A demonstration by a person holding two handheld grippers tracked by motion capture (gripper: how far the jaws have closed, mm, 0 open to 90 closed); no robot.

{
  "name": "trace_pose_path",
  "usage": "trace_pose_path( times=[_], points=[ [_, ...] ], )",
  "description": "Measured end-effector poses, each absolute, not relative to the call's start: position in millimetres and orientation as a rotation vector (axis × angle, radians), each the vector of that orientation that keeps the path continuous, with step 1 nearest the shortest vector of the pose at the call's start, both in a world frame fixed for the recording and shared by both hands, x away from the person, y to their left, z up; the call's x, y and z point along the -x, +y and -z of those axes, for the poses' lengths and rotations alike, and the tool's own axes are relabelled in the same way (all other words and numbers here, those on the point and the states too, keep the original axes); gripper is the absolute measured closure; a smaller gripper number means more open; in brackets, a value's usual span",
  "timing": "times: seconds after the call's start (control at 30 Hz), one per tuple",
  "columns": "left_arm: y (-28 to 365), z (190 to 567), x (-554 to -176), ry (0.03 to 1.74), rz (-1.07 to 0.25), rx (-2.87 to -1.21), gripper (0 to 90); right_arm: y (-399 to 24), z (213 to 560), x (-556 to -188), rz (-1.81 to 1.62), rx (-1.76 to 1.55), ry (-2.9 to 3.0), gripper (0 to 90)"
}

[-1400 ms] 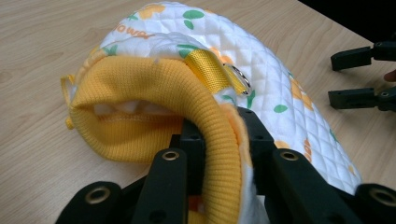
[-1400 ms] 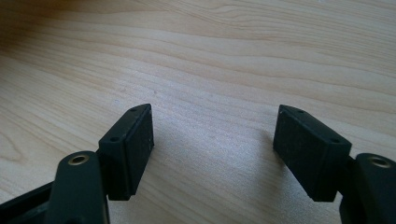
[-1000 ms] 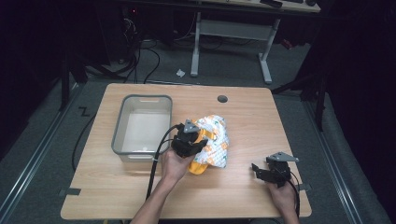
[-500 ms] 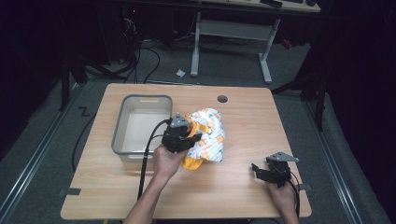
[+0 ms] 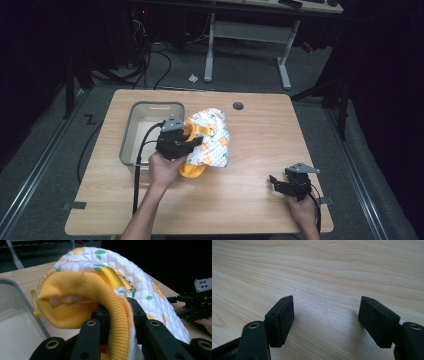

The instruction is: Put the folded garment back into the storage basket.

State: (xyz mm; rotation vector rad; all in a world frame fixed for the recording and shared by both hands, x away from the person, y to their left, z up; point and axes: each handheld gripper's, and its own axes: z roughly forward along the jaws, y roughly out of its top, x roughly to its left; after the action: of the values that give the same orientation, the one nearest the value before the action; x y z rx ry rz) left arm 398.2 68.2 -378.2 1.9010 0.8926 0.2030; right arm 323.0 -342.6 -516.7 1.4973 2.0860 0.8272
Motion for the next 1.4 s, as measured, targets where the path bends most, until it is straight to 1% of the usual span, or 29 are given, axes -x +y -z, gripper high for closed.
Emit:
trace_pose_path(
  times=[0.2, 0.7, 1.4],
  points=[
    [81, 374, -400, 0.891, -0.195, -1.883, 74.7, -343, 517, -323, -0.827, -1.498, 2.085, 29.2],
    [114, 371, -406, 0.959, -0.247, -1.876, 74.8, -343, 517, -323, -0.826, -1.499, 2.084, 29.2],
    [144, 379, -415, 1.031, -0.278, -1.861, 74.8, -343, 517, -323, -0.827, -1.5, 2.083, 29.2]
  ],
)
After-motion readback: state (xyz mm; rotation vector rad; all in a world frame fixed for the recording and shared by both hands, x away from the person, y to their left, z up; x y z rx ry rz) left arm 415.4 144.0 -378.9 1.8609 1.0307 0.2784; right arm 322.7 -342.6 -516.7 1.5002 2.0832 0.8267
